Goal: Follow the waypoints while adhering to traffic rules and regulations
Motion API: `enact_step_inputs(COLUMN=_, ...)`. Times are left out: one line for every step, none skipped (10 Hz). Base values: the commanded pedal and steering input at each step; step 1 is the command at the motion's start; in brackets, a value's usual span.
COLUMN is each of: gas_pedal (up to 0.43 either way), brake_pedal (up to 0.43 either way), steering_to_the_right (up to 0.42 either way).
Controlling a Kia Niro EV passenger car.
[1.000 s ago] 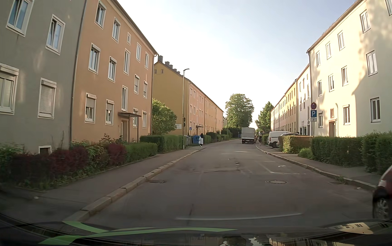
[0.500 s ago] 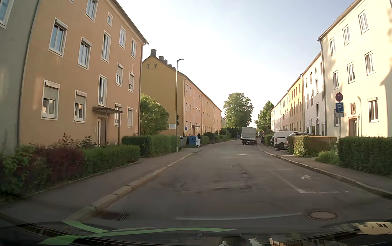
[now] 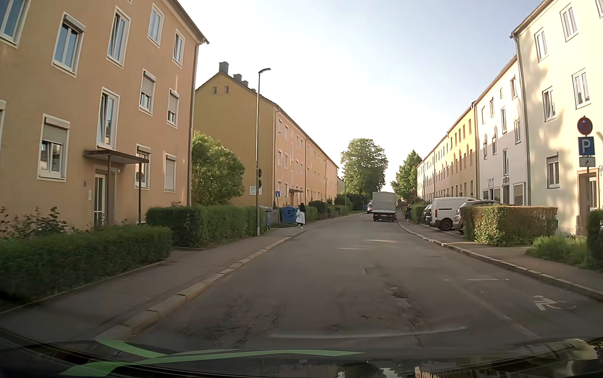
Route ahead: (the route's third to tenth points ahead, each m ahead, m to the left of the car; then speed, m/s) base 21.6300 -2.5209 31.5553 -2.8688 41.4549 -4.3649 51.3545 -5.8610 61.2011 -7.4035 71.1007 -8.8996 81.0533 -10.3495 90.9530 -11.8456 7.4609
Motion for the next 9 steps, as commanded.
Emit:
enact_step_inputs(gas_pedal=0.000, brake_pedal=0.000, steering_to_the_right=0.030)
enact_step_inputs(gas_pedal=0.000, brake_pedal=0.000, steering_to_the_right=0.046)
enact_step_inputs(gas_pedal=0.000, brake_pedal=0.000, steering_to_the_right=0.060)
enact_step_inputs(gas_pedal=0.000, brake_pedal=0.000, steering_to_the_right=0.069)
enact_step_inputs(gas_pedal=0.000, brake_pedal=0.030, steering_to_the_right=0.069)
enact_step_inputs(gas_pedal=0.000, brake_pedal=0.073, steering_to_the_right=0.068)
enact_step_inputs(gas_pedal=0.000, brake_pedal=0.116, steering_to_the_right=0.067)
enact_step_inputs(gas_pedal=0.000, brake_pedal=0.140, steering_to_the_right=0.064)
enact_step_inputs(gas_pedal=0.000, brake_pedal=0.152, steering_to_the_right=0.058)
